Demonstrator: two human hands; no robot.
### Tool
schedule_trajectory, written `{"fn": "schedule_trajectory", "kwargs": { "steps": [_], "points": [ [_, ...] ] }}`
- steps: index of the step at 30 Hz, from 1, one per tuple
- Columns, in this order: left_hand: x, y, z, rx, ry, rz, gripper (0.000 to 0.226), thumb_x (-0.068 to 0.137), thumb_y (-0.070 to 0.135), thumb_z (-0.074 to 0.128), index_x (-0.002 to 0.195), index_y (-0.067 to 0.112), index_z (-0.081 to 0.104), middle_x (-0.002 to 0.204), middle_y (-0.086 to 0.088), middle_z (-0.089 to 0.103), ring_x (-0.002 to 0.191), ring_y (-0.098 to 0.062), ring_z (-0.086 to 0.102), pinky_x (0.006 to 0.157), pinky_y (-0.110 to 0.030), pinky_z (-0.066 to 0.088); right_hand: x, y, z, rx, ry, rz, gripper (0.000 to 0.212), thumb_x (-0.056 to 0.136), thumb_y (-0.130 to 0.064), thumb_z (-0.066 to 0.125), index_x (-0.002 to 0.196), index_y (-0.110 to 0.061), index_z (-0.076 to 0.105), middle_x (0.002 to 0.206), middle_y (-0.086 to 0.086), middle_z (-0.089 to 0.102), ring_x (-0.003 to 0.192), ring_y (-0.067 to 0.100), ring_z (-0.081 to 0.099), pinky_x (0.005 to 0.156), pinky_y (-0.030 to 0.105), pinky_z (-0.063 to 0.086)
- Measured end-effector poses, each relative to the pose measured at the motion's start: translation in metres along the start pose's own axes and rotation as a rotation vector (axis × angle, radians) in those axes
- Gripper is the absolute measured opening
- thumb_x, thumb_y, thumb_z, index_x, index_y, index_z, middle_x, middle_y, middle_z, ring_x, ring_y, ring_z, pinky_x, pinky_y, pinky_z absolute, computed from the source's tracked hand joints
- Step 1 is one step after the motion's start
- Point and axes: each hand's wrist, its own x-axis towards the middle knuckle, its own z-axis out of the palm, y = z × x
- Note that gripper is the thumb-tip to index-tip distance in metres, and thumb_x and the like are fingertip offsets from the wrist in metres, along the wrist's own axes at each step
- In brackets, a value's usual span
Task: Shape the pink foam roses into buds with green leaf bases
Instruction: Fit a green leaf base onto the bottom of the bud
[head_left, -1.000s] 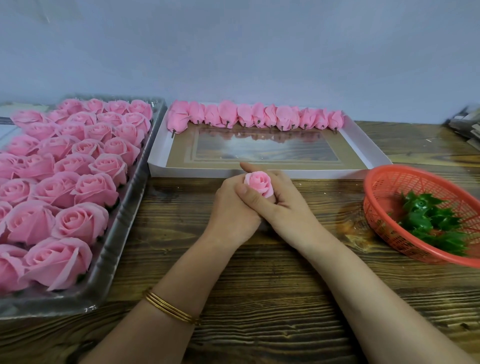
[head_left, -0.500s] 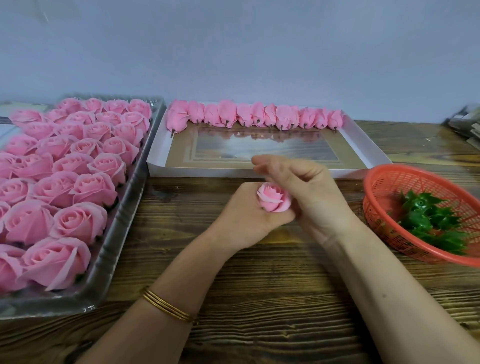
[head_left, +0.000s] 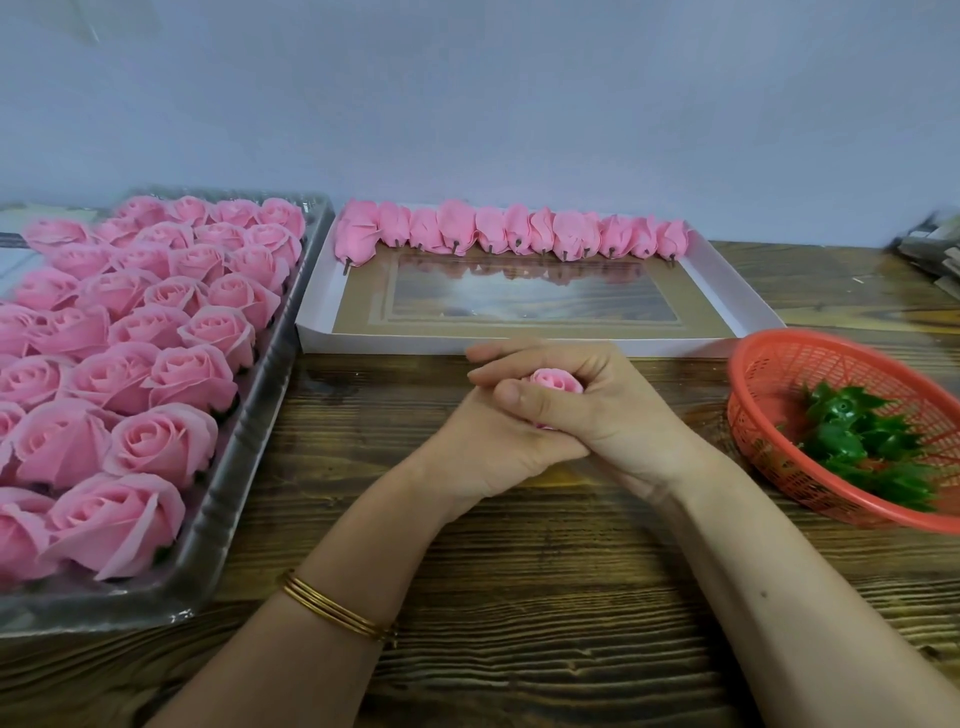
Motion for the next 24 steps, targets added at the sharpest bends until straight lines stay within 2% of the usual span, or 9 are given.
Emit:
{"fn": "schedule_trajectory", "kwargs": {
  "steps": [7, 9, 11, 13, 15, 18, 19, 22, 24],
  "points": [
    [-0.001, 0.000, 0.000, 0.037, -0.024, 0.064, 0.022, 0.080, -0.010, 0.070, 0.080, 0.010, 0.063, 0.062, 0.014, 0.061, 0.072, -0.001, 0.062, 0.066, -0.017, 0.047, -0.002, 0.001, -0.003, -0.012, -0.122, 0.062, 0.031, 0.078, -0.012, 0.071, 0.106, -0.026, 0.074, 0.103, -0.001, 0.074, 0.104, 0.010, 0.066, 0.088, 0.020, 0.050],
    [-0.001, -0.001, 0.000, 0.040, -0.023, 0.068, 0.018, 0.080, -0.011, 0.069, 0.082, 0.006, 0.065, 0.064, 0.013, 0.063, 0.070, 0.001, 0.062, 0.064, -0.013, 0.047, -0.001, 0.001, -0.005, -0.031, -0.140, 0.087, 0.036, 0.077, -0.013, 0.071, 0.110, -0.026, 0.070, 0.106, -0.003, 0.073, 0.106, 0.009, 0.066, 0.088, 0.019, 0.049],
    [-0.001, 0.000, 0.000, 0.068, -0.040, 0.068, 0.015, 0.082, -0.007, 0.071, 0.090, 0.005, 0.068, 0.075, 0.010, 0.067, 0.078, 0.003, 0.065, 0.068, -0.010, 0.048, -0.001, 0.001, -0.006, -0.057, -0.154, 0.113, 0.041, 0.077, -0.015, 0.073, 0.115, -0.028, 0.067, 0.114, -0.003, 0.072, 0.110, 0.009, 0.065, 0.089, 0.018, 0.049],
    [0.000, 0.000, 0.000, 0.105, -0.027, 0.082, 0.014, 0.082, -0.001, 0.073, 0.088, 0.011, 0.069, 0.078, 0.013, 0.068, 0.083, 0.008, 0.064, 0.072, -0.006, 0.046, -0.002, 0.001, -0.007, -0.088, -0.147, 0.125, 0.045, 0.076, -0.017, 0.075, 0.118, -0.028, 0.065, 0.117, -0.002, 0.071, 0.112, 0.010, 0.064, 0.090, 0.019, 0.050],
    [0.001, -0.001, 0.002, 0.155, 0.038, 0.098, 0.010, 0.081, 0.005, 0.074, 0.081, 0.013, 0.069, 0.077, 0.014, 0.070, 0.083, 0.007, 0.065, 0.076, -0.009, 0.047, -0.001, 0.003, -0.008, -0.093, -0.093, 0.135, 0.046, 0.073, -0.021, 0.075, 0.117, -0.027, 0.066, 0.116, 0.001, 0.071, 0.112, 0.013, 0.065, 0.096, 0.025, 0.050],
    [0.004, -0.003, 0.002, 0.116, 0.169, 0.090, 0.010, 0.078, -0.003, 0.074, 0.087, 0.002, 0.071, 0.086, -0.011, 0.072, 0.085, -0.014, 0.068, 0.076, -0.031, 0.054, 0.002, 0.008, -0.008, 0.024, 0.032, 0.138, 0.041, 0.075, -0.029, 0.069, 0.115, -0.019, 0.069, 0.111, 0.006, 0.072, 0.111, 0.020, 0.065, 0.105, 0.040, 0.047],
    [0.006, -0.003, 0.001, 0.101, 0.208, 0.098, 0.012, 0.077, -0.003, 0.074, 0.086, 0.004, 0.071, 0.085, -0.012, 0.073, 0.081, -0.014, 0.067, 0.074, -0.034, 0.053, 0.003, 0.008, -0.009, 0.108, 0.086, 0.135, 0.039, 0.077, -0.031, 0.066, 0.113, -0.016, 0.070, 0.109, 0.006, 0.072, 0.109, 0.020, 0.065, 0.107, 0.043, 0.045],
    [0.008, -0.006, -0.001, 0.100, 0.264, 0.130, 0.027, 0.076, 0.000, 0.075, 0.078, 0.026, 0.072, 0.078, 0.007, 0.073, 0.076, -0.005, 0.065, 0.071, -0.023, 0.051, 0.006, 0.007, -0.007, 0.203, 0.249, 0.094, 0.033, 0.079, -0.039, 0.061, 0.102, -0.019, 0.075, 0.106, 0.000, 0.074, 0.110, 0.018, 0.065, 0.106, 0.043, 0.045],
    [0.009, -0.010, -0.001, 0.144, 0.285, 0.108, 0.015, 0.074, 0.012, 0.077, 0.078, 0.024, 0.071, 0.078, 0.005, 0.073, 0.077, -0.008, 0.066, 0.073, -0.031, 0.053, 0.007, 0.007, -0.003, 0.134, 0.294, 0.037, 0.025, 0.080, -0.038, 0.062, 0.093, -0.024, 0.078, 0.099, -0.003, 0.074, 0.101, 0.013, 0.066, 0.101, 0.038, 0.046]
  ]
}}
